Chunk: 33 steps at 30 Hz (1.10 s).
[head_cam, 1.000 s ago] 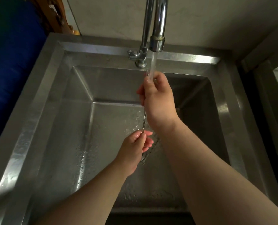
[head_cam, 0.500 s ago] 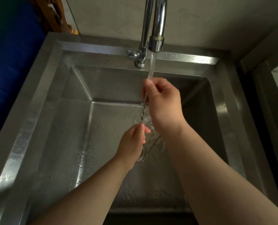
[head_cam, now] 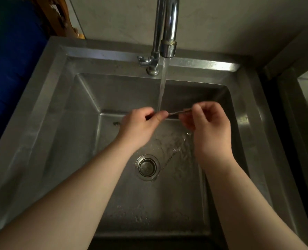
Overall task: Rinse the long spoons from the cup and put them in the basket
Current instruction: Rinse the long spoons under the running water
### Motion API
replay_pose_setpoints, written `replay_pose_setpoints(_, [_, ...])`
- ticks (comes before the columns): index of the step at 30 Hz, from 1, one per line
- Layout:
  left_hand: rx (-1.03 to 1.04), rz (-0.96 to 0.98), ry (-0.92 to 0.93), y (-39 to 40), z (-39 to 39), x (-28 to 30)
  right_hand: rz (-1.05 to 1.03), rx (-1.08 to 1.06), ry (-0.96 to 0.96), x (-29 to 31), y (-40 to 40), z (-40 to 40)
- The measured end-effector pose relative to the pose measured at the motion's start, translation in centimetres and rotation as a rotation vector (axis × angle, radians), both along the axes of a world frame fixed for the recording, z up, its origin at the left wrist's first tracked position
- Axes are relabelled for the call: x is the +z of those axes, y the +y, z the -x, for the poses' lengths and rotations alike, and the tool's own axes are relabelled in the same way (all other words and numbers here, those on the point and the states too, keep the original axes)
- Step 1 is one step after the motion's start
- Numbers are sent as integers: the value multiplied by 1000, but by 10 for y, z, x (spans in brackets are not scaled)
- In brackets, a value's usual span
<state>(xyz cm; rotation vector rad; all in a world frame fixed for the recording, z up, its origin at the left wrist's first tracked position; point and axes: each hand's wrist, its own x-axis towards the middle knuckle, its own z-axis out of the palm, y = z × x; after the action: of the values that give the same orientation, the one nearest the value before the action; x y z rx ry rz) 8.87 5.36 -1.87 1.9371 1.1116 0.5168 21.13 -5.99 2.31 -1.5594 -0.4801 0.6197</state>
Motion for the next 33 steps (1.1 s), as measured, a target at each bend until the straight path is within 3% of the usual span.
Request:
replay_pose_setpoints(5, [-352,-517,251,26,-1,20,403,83,-207,-29,-28,2])
replay_pose_setpoints(8, [-555,-546,376,27,-5,27,608,290,-379,-36,-26,14])
replay_pose_setpoints(11, [-650,-596,431,24,-9,28,660,411,-400,-39,-14,26])
replay_pose_setpoints(13, [-656,-614,427,23,-6,27,674,423,-332,-42,-10,28])
replay_pose_setpoints(16, [-599,-639,327,20,0,24,562,392,-18,-47,-14,31])
replay_pose_setpoints(19, [-395,-646,213,13,0,8,426,290,256,-55,-18,47])
replay_pose_setpoints(22, [-239,-432,9,6,2,-9,333,222,413,-60,-18,62])
replay_pose_setpoints(27, [207,282,-317,-2,-14,-9,339,281,442,-63,-21,83])
replay_pose_setpoints(30, [381,356,-432,5,-25,-1,389,314,414,-64,-27,94])
replay_pose_setpoints(33, [319,397,-433,8,-29,6,480,356,229,-63,-21,88])
